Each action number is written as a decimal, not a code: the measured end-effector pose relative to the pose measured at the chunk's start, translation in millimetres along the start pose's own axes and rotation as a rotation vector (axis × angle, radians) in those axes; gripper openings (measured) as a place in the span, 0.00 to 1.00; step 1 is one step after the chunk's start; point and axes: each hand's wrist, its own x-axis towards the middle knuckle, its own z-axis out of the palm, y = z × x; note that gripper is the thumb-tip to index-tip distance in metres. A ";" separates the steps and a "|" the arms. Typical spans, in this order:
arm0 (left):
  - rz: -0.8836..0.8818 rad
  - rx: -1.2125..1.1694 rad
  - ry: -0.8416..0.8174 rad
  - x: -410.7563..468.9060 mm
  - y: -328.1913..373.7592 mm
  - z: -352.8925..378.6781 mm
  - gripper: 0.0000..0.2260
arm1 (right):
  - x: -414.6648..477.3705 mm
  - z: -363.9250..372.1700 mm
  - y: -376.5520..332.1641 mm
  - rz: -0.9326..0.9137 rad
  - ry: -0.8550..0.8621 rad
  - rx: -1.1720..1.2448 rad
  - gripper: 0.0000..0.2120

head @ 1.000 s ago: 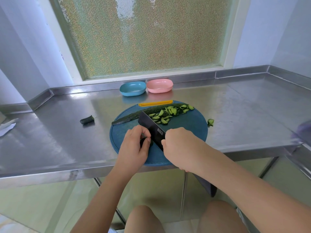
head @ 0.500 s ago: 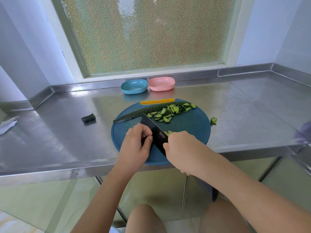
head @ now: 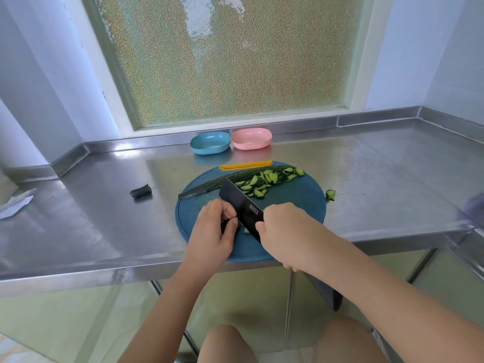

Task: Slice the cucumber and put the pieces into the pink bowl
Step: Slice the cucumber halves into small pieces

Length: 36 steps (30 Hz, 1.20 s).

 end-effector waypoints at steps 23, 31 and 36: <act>0.014 -0.021 -0.007 1.8 -3.5 -0.2 0.13 | 4.0 13.8 -5.9 0.044 -0.067 0.007 0.17; -0.007 -0.034 0.007 -0.6 -2.5 -0.7 0.13 | 7.8 23.5 4.5 0.031 -0.004 -0.027 0.09; -0.029 -0.044 0.012 -1.5 -0.4 -0.8 0.08 | 19.9 10.4 17.8 0.046 -0.034 0.023 0.13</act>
